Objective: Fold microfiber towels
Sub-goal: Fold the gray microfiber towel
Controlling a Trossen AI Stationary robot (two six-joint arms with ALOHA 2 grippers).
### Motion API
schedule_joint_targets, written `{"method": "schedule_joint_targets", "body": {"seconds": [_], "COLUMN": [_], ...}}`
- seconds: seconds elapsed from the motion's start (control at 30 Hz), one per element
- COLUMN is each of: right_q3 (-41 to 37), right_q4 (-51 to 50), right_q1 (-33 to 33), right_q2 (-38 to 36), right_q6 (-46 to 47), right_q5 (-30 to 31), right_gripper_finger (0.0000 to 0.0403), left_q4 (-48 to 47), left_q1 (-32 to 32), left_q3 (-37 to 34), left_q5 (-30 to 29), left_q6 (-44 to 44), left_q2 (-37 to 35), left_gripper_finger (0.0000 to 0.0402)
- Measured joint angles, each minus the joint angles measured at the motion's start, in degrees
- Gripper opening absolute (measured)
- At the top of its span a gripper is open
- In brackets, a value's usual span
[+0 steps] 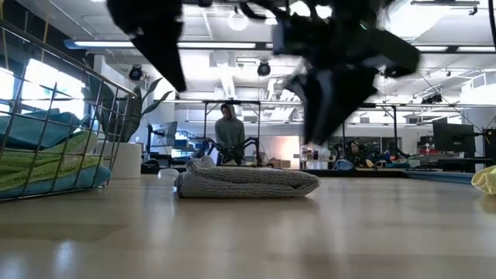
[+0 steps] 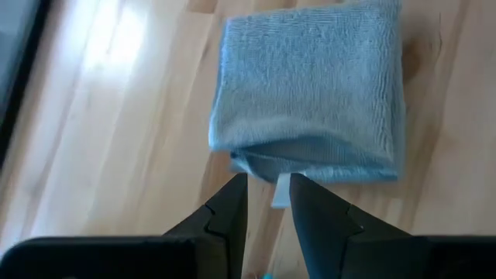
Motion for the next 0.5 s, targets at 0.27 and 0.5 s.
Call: {"method": "schedule_joint_targets", "body": {"seconds": [0.27,0.5], "right_q3": [-16.7,-38.1], "right_q4": [11.5,57.9], "right_q1": [-0.3,-0.7], "right_q2": [-8.3,-17.1], "right_q6": [7.6,15.3], "right_q5": [-0.3,9.5], "right_gripper_finger": [0.0128,0.0128], "left_q4": [7.8,12.9], "left_q1": [10.8,22.4], "left_q3": [0.0,0.0], "left_q5": [16.1,34.1], "left_q6": [15.1,24.6], "left_q2": [0.5,0.5], "left_gripper_finger": [0.0089,0.0089]}}
